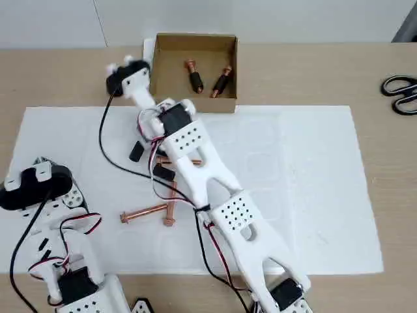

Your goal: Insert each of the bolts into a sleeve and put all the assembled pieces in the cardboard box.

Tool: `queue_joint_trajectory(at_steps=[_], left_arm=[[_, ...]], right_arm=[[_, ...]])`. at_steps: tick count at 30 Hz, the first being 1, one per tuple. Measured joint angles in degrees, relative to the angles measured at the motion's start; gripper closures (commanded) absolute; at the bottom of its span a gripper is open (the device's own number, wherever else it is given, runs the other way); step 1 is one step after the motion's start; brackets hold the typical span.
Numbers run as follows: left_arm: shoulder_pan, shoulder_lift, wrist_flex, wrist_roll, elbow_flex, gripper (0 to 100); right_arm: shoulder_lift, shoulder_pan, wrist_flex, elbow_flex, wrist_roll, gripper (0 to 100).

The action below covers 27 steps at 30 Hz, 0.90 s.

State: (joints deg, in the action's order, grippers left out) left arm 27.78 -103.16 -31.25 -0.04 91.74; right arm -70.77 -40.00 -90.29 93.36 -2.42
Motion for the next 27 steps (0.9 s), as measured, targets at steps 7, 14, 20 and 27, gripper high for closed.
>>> queue_joint_trajectory(at_steps=[7,14,20,27], left_arm=[[0.00,0.00,-0.18,1.14,0.00,99],[0.00,0.00,-0.18,1.49,0.00,99],[0.00,0.00,-0.18,1.49,0.00,99],[0.00,0.00,-0.18,1.49,0.00,99]], right_arm=[[0.00,-0.62,-5.19,0.09,0.00,76.8],[0.00,-0.26,-5.36,0.09,0.00,76.8],[-1.14,-0.18,-5.63,0.09,0.00,76.8],[-5.45,-0.09,-5.98,0.35,0.00,76.8]])
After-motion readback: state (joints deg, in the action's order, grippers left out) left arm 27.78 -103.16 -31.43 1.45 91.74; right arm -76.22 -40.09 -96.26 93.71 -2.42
